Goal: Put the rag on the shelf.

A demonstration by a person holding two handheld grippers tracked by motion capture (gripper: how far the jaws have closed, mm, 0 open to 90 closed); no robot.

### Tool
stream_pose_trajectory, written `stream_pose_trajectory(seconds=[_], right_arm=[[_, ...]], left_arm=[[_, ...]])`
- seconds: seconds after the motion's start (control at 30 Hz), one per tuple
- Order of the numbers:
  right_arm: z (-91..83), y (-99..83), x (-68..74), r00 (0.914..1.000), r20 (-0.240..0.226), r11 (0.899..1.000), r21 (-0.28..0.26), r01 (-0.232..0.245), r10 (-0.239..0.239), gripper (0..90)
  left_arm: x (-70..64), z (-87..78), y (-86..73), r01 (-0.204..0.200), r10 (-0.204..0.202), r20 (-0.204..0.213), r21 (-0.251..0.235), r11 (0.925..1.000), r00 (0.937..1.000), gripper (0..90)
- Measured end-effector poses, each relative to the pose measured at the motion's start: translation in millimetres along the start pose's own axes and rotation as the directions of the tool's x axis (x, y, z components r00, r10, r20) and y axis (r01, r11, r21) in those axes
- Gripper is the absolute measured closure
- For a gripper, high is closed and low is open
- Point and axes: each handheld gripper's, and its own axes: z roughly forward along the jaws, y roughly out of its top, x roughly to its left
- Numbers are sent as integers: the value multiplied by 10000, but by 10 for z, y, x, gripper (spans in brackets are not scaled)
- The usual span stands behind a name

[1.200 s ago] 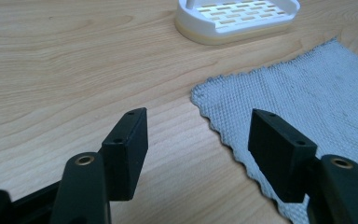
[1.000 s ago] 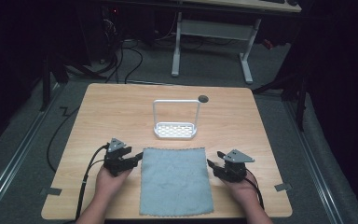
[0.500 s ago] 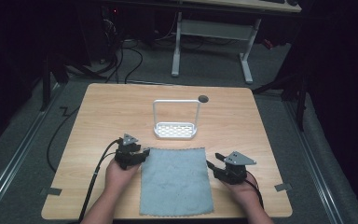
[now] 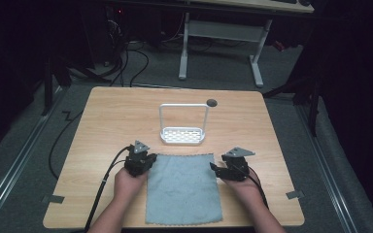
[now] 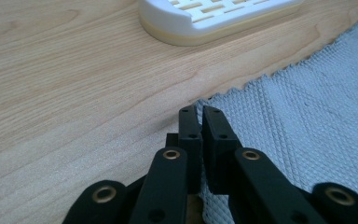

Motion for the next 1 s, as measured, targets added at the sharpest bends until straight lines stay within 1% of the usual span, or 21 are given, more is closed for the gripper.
stream_pose_trajectory(seconds=[0.07,0.1,0.13,0.2,0.23,0.27,0.33,0.37,0.43,0.5,0.63,0.73,0.83,0.97,1.0], right_arm=[[90,77,25,9999,-35,9996,241,151,-150,353],[121,115,39,9996,27,9990,328,287,-288,383],[141,145,45,9992,120,9990,262,368,-372,431],[167,191,30,9995,237,9996,192,226,-230,469],[182,211,6,9998,127,9995,277,124,-128,494],[195,222,-12,9999,127,9995,321,75,-79,502],[220,232,-31,9998,173,9986,525,75,-84,536],[240,225,-37,9999,45,9973,720,123,-126,539],[245,219,-10,9992,149,9972,664,357,-367,562],[248,221,11,9987,69,9967,639,499,-505,601],[255,219,10,9983,-55,9966,580,590,-588,628],[250,219,17,9976,-107,9960,574,689,-684,709],[254,213,34,9971,-274,9962,493,723,-710,790],[255,207,44,9963,-413,9959,458,774,-755,868],[258,199,44,9958,-472,9961,368,798,-780,878]], left_arm=[[24,0,0,75,-75,127,-4,10000,9999,884],[34,-2,0,107,-107,204,15,9999,9997,886],[36,0,-1,137,-137,220,-12,9999,9997,886],[38,0,-2,150,-149,240,-19,9999,9996,886],[37,-1,-2,128,-127,231,-15,9999,9997,886],[37,-1,-2,136,-136,238,-16,9999,9996,886],[41,-1,-4,182,-181,272,-27,9998,9995,886],[42,-2,-5,188,-188,277,-25,9998,9994,886],[42,-3,-7,190,-189,285,-27,9998,9994,886],[43,-6,-10,214,-213,304,-24,9998,9993,886],[54,-8,-15,291,-289,403,-44,9996,9988,886],[53,-14,-24,331,-328,416,-68,9994,9986,886],[58,-18,-32,420,-415,448,-99,9991,9981,886],[62,-20,-33,460,-454,493,-95,9989,9978,886],[67,-20,-33,481,-475,511,-96,9988,9976,886]])
